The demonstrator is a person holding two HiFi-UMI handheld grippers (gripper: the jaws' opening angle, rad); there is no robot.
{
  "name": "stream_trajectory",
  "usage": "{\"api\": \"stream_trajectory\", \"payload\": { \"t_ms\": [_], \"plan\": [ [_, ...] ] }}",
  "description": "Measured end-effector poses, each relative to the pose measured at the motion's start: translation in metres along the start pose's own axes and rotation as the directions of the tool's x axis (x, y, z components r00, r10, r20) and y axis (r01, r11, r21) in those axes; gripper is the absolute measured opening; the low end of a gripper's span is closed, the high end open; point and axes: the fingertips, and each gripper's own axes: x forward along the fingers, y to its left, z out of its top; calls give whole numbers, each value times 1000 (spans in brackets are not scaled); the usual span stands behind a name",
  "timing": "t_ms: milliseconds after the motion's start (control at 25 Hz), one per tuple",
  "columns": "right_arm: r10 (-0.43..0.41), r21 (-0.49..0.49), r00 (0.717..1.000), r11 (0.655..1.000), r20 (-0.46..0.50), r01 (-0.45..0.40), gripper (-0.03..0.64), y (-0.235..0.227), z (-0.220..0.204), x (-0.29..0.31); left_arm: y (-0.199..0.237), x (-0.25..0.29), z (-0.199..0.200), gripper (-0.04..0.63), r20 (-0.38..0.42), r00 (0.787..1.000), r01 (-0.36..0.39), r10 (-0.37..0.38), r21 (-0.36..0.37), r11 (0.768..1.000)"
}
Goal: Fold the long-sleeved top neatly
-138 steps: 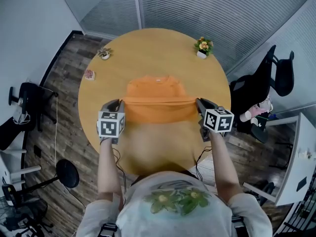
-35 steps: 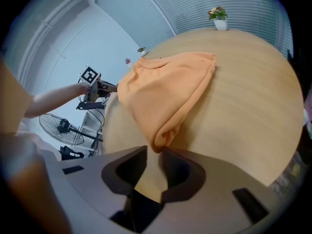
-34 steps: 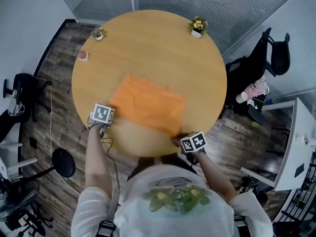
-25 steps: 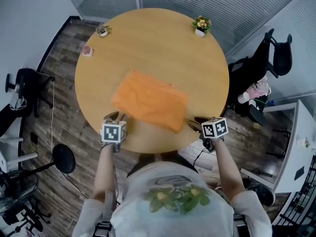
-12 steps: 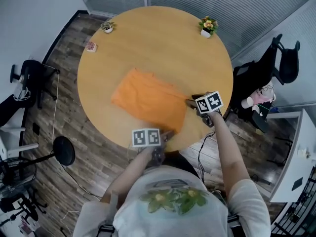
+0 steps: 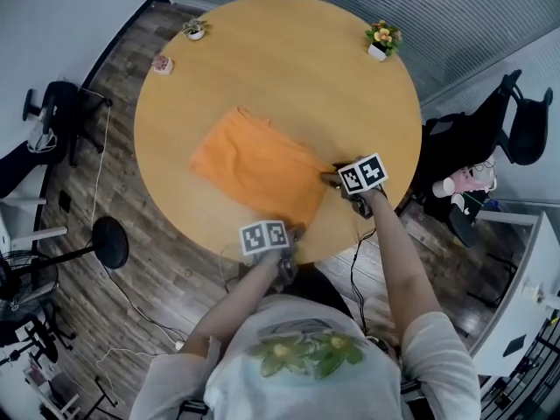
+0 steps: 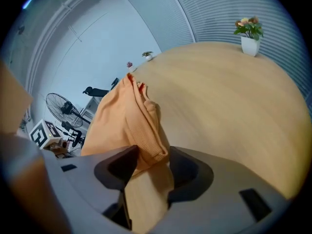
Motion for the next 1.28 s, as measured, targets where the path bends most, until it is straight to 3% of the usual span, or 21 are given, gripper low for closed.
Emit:
{"api": "stream_trajectory", "payload": {
  "t_ms": [120, 320, 480, 560, 600, 680, 840, 1080, 1280],
  "plan": [
    [7, -35, 1000, 999, 1, -7, 215, 2, 0, 1, 6, -1, 3, 163, 21, 1000, -13, 14, -37, 999],
    [10, -148, 1000, 989, 9, -8, 207, 8, 4, 2, 6, -5, -1, 150, 36, 998, -52, 53, -37, 998],
    [8, -177, 1000, 984, -3, -9, 204, 9, 5, 7, 5, -8, -5, 176, 54, 989, -140, 136, 65, 988],
    [47, -164, 999, 985, -11, -48, 180, 12, 4, 7, 6, -4, -6, 179, 51, 988, -148, 145, 65, 987],
    [74, -161, 997, 984, -14, -75, 105, 16, 4, 7, 6, -1, -6, 178, 48, 989, -141, 139, 47, 989],
    [100, -164, 995, 981, -19, -102, 72, 22, 2, 9, 7, 1, -6, 152, 46, 991, -130, 129, 21, 991],
    [98, -157, 995, 982, -28, -101, 64, 24, 2, 9, 2, -2, -5, 60, 35, 994, -107, 106, 32, 994],
    [123, -113, 992, 986, 13, -121, 61, 32, 7, -12, -13, -27, -2, 55, 11, 1000, -16, 15, 56, 998],
    [156, -99, 986, 984, 59, -150, 61, 50, 16, -32, -22, -55, 3, 52, 16, 996, 86, -86, 14, 996]
  ]
}}
